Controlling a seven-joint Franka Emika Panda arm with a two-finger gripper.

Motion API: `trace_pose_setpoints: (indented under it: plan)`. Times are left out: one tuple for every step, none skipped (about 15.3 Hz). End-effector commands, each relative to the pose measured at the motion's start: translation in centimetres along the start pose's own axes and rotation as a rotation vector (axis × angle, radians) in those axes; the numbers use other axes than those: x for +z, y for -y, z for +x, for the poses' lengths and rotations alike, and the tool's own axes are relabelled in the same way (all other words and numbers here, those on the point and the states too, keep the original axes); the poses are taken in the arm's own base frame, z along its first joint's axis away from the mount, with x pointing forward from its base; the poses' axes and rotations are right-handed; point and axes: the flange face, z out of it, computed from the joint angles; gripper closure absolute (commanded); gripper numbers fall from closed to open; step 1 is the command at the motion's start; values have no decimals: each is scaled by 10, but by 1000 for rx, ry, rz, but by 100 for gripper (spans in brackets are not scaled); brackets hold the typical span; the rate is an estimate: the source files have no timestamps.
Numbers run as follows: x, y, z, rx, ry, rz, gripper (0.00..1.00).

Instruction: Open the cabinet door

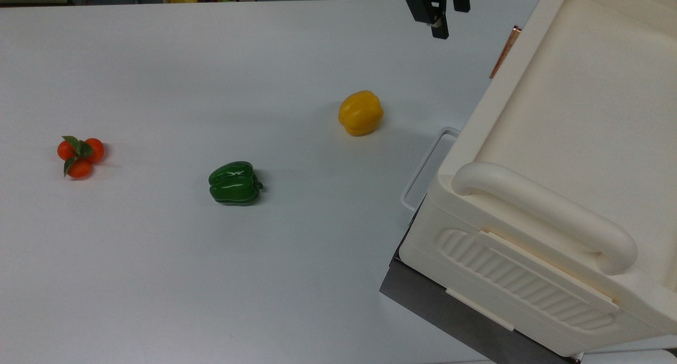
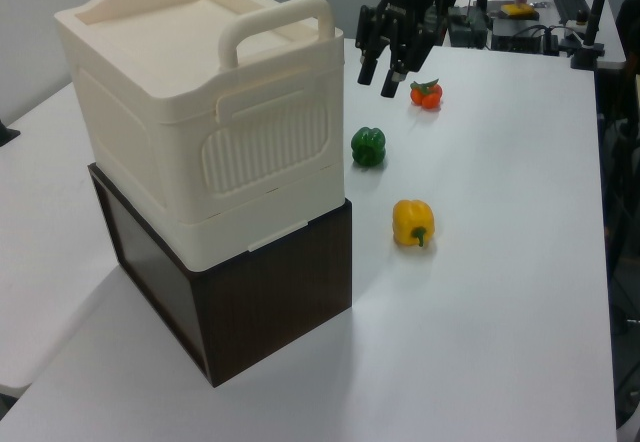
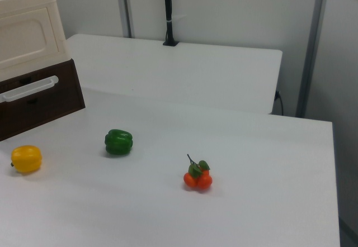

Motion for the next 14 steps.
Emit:
trace_pose_setpoints:
  plan:
    - [2, -11, 11, -133, -63, -15, 60]
    - [2, -12, 11, -151, -65, -17, 69]
    - [1, -13, 12, -161, -70, -20, 73]
    - [0, -13, 13, -164, -81, -26, 75]
    - [-1, -14, 14, -163, -93, -28, 75]
    - [-1, -12, 16, -165, -110, -26, 75]
    - [-1, -11, 18, -177, -121, -21, 75]
    - [2, -10, 19, -188, -126, -11, 76]
    - [4, -9, 19, -189, -133, -1, 76]
    - [4, -8, 21, -184, -150, 2, 76]
    - [5, -7, 24, -185, -163, -4, 76]
    - [6, -4, 27, -190, -171, -6, 76]
    - [8, -6, 26, -188, -172, -6, 76]
    - [10, -6, 27, -186, -172, -4, 76]
